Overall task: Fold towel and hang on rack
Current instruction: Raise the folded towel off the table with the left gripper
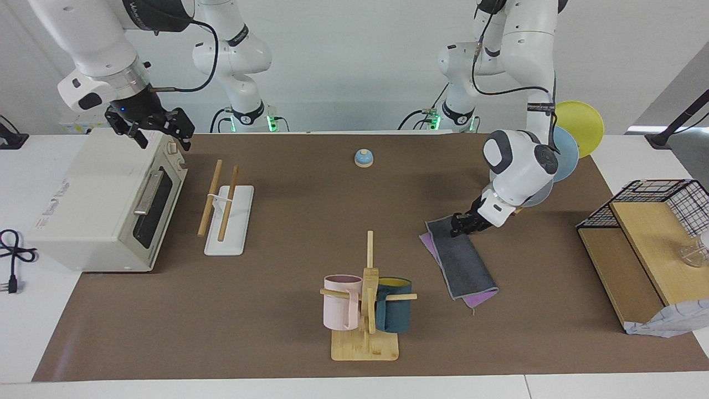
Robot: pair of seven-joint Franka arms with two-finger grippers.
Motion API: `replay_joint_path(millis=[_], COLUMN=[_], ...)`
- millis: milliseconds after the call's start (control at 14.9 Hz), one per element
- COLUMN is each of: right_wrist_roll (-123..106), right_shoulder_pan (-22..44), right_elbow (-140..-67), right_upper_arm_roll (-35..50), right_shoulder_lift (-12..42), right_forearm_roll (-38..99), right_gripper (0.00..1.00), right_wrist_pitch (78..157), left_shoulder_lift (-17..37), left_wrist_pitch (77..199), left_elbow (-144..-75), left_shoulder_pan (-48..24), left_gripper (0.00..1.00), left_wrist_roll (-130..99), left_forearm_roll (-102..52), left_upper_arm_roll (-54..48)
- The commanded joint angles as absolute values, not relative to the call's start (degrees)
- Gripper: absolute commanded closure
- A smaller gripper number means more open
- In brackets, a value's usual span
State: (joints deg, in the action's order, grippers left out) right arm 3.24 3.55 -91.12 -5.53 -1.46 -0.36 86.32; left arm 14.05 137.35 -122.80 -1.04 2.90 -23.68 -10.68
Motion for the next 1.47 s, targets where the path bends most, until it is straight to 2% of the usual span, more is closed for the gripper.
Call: replay_joint_path(millis=[0,67,268,536,870,1406], right_wrist_roll=[2.5,2.5,2.5,2.5,2.5,2.1], right_shoulder_pan=[3.2,3.2,3.2,3.2,3.2,3.2], right_elbow=[-91.8,-91.8,-91.8,-91.8,-92.1,-93.5], right_upper_arm_roll=[-5.4,-5.4,-5.4,-5.4,-5.4,-5.4], right_shoulder_lift=[-2.3,-2.3,-2.3,-2.3,-2.5,-3.0], right_forearm_roll=[0.8,0.9,0.9,0.9,1.1,1.0], right_gripper=[0.00,0.00,0.00,0.00,0.00,0.00], right_wrist_pitch=[86.4,86.4,86.4,86.4,86.5,86.6], left_shoulder_lift=[13.8,13.7,13.6,12.2,8.6,2.7], left_wrist_pitch=[138.6,138.4,136.5,126.0,117.6,113.4], left_elbow=[-124.2,-124.2,-123.1,-115.2,-108.5,-102.4], left_shoulder_pan=[-1.1,-0.9,-0.4,-0.4,-1.2,-3.9], left_gripper=[0.91,1.00,1.00,1.00,1.00,1.00], left_wrist_roll=[4.2,4.1,3.7,-6.0,-29.1,-71.2], left_forearm_roll=[-25.0,-25.0,-25.0,-25.0,-22.9,-20.3], left_upper_arm_roll=[-10.8,-10.8,-10.7,-10.3,-10.7,-16.3])
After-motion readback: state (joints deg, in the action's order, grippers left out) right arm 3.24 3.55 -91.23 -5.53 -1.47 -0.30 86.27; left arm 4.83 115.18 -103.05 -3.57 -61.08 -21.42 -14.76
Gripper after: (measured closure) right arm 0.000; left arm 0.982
